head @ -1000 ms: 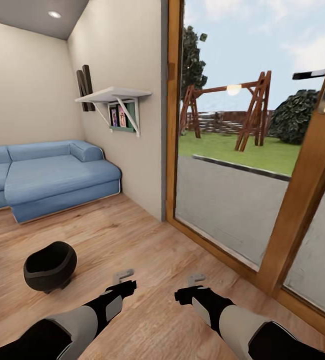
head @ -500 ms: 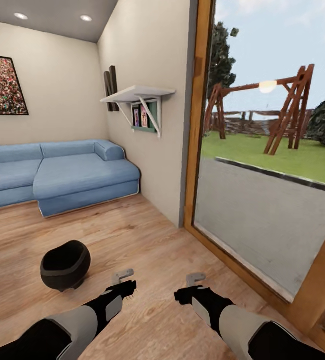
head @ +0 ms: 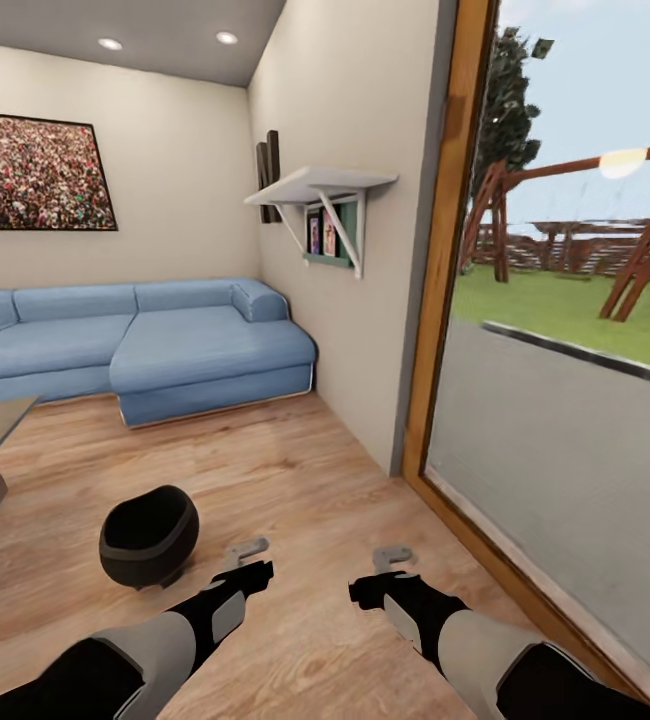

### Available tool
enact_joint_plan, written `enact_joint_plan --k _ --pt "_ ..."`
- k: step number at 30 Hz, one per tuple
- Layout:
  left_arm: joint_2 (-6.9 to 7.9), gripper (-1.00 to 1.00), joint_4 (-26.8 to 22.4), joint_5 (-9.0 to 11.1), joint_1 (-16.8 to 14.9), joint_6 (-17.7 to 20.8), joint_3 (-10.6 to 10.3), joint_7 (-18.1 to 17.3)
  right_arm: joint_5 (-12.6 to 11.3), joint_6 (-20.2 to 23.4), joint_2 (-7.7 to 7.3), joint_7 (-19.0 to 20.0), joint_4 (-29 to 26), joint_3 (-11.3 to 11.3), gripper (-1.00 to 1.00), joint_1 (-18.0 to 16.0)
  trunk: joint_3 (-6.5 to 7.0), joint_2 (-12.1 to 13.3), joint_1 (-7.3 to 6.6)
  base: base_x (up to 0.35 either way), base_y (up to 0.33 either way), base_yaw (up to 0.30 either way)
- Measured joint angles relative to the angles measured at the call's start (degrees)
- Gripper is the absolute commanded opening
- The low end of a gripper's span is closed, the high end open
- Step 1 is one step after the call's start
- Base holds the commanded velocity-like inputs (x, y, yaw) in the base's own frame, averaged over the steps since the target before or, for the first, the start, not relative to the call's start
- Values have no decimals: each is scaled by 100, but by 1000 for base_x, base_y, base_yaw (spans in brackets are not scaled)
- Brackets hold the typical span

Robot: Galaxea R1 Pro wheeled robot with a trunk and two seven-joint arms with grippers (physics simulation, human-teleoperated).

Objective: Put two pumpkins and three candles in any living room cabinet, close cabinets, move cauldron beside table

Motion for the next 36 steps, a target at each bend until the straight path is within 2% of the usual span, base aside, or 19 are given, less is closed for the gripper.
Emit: enact_joint_plan --k 14,36 --pt "0 100 -3 0 4 0 0 0 -4 0 0 0 0 0 100 0 0 0 3 98 -221 292" --pt "0 100 -7 0 2 0 0 0 -6 -1 0 0 0 0 100 0 0 0 3 -45 -221 292"
